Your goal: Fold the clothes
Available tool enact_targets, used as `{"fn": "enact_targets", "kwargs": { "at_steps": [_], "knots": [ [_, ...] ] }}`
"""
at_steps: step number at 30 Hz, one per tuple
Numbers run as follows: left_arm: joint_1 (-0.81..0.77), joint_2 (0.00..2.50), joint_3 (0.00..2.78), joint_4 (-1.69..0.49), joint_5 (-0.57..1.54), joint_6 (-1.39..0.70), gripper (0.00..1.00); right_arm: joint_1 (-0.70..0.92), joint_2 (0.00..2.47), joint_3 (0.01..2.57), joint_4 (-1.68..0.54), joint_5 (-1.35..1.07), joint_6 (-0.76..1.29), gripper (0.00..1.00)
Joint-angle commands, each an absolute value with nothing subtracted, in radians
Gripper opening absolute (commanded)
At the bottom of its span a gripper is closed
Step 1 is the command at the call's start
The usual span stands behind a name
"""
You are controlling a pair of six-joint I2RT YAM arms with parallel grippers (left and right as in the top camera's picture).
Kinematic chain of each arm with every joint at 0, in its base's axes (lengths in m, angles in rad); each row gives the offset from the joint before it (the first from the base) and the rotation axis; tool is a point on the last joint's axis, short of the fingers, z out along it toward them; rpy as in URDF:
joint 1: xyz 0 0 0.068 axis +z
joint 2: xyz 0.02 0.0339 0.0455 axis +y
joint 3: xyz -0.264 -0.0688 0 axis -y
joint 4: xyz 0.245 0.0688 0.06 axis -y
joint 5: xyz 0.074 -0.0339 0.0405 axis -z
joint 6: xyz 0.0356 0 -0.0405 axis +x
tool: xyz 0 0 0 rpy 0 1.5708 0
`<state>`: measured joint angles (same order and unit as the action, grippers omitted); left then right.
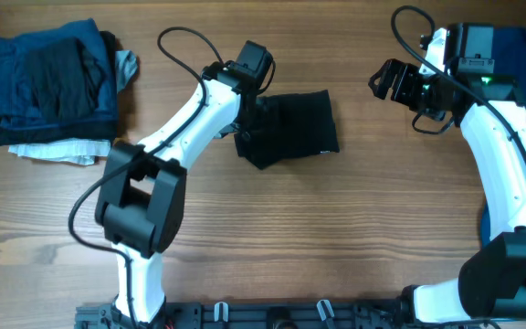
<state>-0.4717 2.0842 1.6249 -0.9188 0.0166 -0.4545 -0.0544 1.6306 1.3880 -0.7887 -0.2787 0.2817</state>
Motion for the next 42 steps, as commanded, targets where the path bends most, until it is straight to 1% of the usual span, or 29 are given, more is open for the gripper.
{"fn": "enact_targets", "kwargs": {
  "at_steps": [1,9,19,22,26,28,30,33,34,38,41,42],
  "knots": [
    [-0.467,2.126,1.62,-0.921,0.044,-0.34,1.0,-0.053,1.642,1.393,-0.786,-0.258,0.263,1.0],
    [-0.45,2.126,1.62,-0.913,0.037,-0.231,1.0,-0.053,1.642,1.393,-0.786,-0.258,0.262,1.0],
    [-0.447,2.127,1.517,-0.839,0.045,-0.231,0.99,-0.053,1.642,1.393,-0.786,-0.258,0.262,1.0],
    [-0.447,2.127,1.468,-0.784,0.102,-0.231,0.98,-0.053,1.642,1.393,-0.786,-0.258,0.262,1.0],
    [-0.447,2.127,1.438,-0.757,0.145,-0.248,0.94,-0.053,1.642,1.393,-0.786,-0.258,0.263,1.0],
    [-0.447,2.127,1.425,-0.746,0.145,-0.264,0.9,-0.053,1.642,1.393,-0.786,-0.258,0.263,1.0],
    [-0.445,2.127,1.411,-0.728,0.145,-0.27,0.83,-0.053,1.642,1.393,-0.786,-0.258,0.262,1.0],
    [-0.445,2.127,1.4,-0.721,0.145,-0.274,0.75,-0.053,1.642,1.393,-0.786,-0.258,0.263,1.0],
    [-0.445,2.127,1.399,-0.721,0.145,-0.276,0.68,-0.053,1.642,1.393,-0.786,-0.258,0.262,1.0],
    [-0.445,2.127,1.399,-0.721,0.145,-0.277,0.61,-0.053,1.642,1.393,-0.786,-0.258,0.262,1.0],
    [-0.445,2.127,1.399,-0.721,0.145,-0.277,0.46,-0.053,1.642,1.393,-0.786,-0.258,0.262,1.0],
    [-0.445,2.127,1.399,-0.721,0.145,-0.277,0.43,-0.053,1.642,1.393,-0.786,-0.258,0.262,1.0]
  ]
}}
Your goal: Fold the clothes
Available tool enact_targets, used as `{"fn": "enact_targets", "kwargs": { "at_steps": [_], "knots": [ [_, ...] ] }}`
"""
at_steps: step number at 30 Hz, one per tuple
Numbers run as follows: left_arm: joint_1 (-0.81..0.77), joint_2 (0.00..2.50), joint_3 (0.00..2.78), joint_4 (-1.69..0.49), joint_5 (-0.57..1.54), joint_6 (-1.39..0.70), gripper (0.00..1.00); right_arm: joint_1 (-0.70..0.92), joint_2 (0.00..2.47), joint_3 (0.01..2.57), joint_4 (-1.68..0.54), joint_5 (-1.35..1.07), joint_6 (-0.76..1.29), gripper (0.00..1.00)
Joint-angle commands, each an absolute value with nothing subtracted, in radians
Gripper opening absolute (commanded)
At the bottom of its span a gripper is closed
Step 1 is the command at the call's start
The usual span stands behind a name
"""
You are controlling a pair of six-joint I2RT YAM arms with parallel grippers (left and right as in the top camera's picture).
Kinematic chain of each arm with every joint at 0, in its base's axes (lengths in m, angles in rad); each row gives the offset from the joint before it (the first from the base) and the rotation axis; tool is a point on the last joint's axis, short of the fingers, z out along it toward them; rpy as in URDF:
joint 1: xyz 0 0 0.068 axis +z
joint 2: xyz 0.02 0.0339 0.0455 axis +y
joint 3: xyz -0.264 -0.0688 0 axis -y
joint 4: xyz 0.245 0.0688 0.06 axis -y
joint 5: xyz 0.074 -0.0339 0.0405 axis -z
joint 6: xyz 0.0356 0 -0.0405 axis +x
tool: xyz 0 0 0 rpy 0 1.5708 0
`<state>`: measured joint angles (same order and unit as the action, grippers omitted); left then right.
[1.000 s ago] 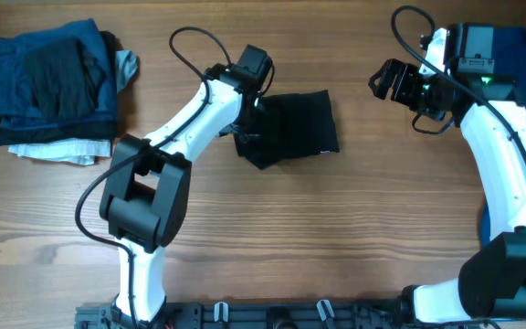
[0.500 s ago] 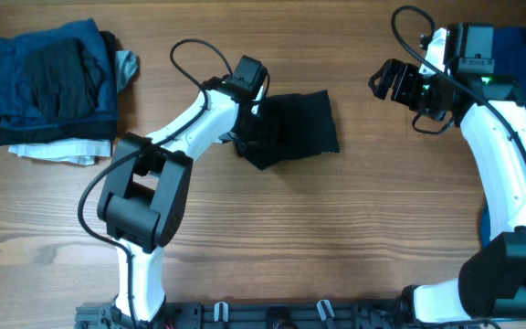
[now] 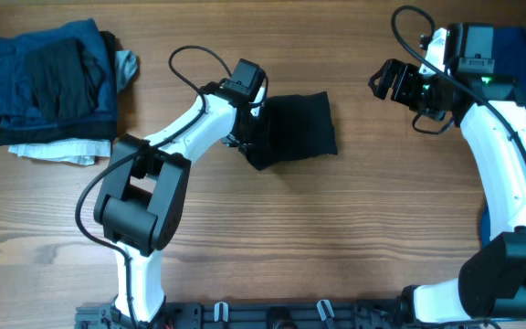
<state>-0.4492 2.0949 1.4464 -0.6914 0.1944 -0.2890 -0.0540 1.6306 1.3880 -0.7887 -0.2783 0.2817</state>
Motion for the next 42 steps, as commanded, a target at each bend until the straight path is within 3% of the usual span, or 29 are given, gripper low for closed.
{"fn": "enact_targets", "kwargs": {
  "at_steps": [1,4,7,8,26,42],
  "knots": [
    [-0.445,2.127,1.399,-0.721,0.145,-0.276,0.43,-0.053,1.642,1.393,-0.786,-0.258,0.263,1.0],
    [-0.445,2.127,1.399,-0.721,0.144,-0.276,0.37,-0.053,1.642,1.393,-0.786,-0.258,0.263,1.0],
    [-0.445,2.127,1.399,-0.72,0.144,-0.276,0.07,-0.053,1.642,1.393,-0.786,-0.258,0.262,1.0],
    [-0.445,2.126,1.399,-0.717,0.144,-0.276,0.04,-0.053,1.642,1.393,-0.786,-0.258,0.262,1.0],
    [-0.46,1.911,1.498,-0.653,0.144,-0.276,0.04,-0.053,1.642,1.393,-0.786,-0.258,0.262,1.0],
    [-0.469,1.902,1.497,-0.627,0.088,-0.276,0.04,-0.053,1.642,1.393,-0.786,-0.258,0.262,1.0]
  ]
}}
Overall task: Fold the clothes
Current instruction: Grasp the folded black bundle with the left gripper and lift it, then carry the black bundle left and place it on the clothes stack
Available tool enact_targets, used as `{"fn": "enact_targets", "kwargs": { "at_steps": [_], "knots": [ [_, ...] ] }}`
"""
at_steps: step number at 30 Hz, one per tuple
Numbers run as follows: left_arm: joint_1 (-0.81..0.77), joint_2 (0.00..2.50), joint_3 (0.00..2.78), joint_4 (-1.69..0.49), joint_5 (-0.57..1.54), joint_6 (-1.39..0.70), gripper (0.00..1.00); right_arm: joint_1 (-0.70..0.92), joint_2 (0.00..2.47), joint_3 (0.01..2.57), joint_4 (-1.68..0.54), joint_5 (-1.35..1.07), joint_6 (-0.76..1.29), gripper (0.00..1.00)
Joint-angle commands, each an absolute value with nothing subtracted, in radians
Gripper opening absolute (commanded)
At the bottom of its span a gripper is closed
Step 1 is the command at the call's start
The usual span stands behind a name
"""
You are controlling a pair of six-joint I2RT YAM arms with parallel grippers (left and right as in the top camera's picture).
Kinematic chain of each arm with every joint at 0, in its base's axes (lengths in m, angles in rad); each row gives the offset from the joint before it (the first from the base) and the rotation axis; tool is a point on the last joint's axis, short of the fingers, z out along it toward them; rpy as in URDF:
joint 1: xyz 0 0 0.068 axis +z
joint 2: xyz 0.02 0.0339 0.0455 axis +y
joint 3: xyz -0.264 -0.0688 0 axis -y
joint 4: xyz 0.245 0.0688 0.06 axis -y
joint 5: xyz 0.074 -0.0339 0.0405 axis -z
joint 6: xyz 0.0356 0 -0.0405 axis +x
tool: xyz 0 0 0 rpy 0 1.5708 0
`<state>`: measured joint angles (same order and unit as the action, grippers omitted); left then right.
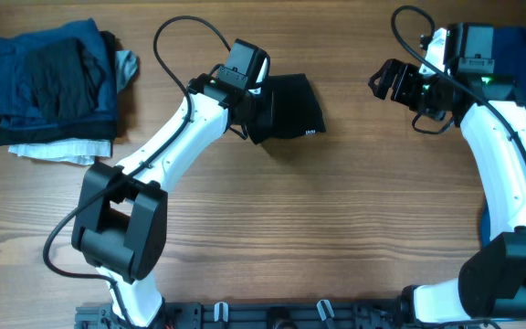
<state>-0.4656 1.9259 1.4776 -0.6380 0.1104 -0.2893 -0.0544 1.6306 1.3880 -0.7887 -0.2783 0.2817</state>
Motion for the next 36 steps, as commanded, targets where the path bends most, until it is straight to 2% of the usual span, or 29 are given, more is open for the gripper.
{"fn": "enact_targets", "kwargs": {
  "at_steps": [1,18,36],
  "knots": [
    [-0.469,1.902,1.497,-0.627,0.086,-0.276,0.04,-0.053,1.642,1.393,-0.786,-0.258,0.263,1.0],
    [-0.465,1.905,1.497,-0.628,0.077,-0.3,0.04,-0.053,1.642,1.393,-0.786,-0.258,0.262,1.0],
    [-0.339,1.776,1.499,-0.383,0.077,-0.321,0.04,-0.053,1.642,1.393,-0.786,-0.258,0.262,1.0]
  ]
}}
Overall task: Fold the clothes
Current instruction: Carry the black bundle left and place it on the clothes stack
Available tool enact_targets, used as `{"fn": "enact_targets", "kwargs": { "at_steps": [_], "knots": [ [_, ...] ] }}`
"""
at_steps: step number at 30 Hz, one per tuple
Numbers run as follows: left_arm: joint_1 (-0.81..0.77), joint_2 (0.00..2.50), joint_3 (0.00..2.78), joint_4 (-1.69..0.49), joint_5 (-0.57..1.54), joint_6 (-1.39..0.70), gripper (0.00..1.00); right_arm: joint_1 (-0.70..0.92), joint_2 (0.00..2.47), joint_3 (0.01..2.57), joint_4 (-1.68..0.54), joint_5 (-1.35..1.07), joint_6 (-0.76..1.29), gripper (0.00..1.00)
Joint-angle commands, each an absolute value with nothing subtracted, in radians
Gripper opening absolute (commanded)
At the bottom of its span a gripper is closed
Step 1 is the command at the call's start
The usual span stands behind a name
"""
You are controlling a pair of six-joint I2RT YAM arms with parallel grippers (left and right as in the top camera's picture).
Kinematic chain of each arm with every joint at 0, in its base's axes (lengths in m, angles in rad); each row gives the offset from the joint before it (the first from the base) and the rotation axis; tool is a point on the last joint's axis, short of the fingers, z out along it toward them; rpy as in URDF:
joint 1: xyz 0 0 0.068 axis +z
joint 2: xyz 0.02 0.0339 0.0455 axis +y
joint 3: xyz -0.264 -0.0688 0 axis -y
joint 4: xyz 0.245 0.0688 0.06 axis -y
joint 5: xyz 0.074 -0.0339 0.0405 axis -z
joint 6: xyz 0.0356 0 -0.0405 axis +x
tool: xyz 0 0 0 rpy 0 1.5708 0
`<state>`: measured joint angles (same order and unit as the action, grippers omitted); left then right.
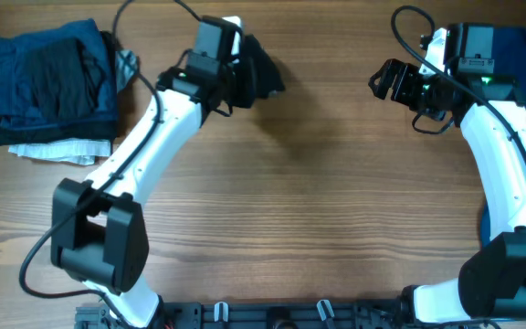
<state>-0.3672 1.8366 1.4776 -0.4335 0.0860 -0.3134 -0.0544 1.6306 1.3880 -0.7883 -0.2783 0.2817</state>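
Observation:
My left gripper (242,80) is shut on a folded black garment (261,71), holding it up near the table's far edge, left of centre. At the far left lies a stack of folded clothes (53,87), blue, black and white. My right gripper (379,82) hovers at the upper right, open with nothing between its fingers. A blue cloth lies behind the right arm at the table's far right corner.
The wooden table (318,210) stretches bare across its middle and front. Cables loop above both arms. A rack with hooks (272,313) runs along the near edge.
My left gripper has moved left and toward the far edge with the black garment, which now hangs off the table surface, bunched smaller. The right arm has not moved.
The black garment lay folded mid-table with my left gripper at its left edge. Then the gripper pressed in at that edge. Then the garment was taken and shifted up-left, and now it is carried further toward the stack. The right arm stayed still throughout.

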Motion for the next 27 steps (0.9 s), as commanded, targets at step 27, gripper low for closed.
{"fn": "enact_targets", "kwargs": {
  "at_steps": [27],
  "knots": [
    [0.255,1.658,1.499,0.064,0.078,-0.375,0.04,-0.053,1.642,1.393,-0.786,-0.258,0.262,1.0]
  ]
}}
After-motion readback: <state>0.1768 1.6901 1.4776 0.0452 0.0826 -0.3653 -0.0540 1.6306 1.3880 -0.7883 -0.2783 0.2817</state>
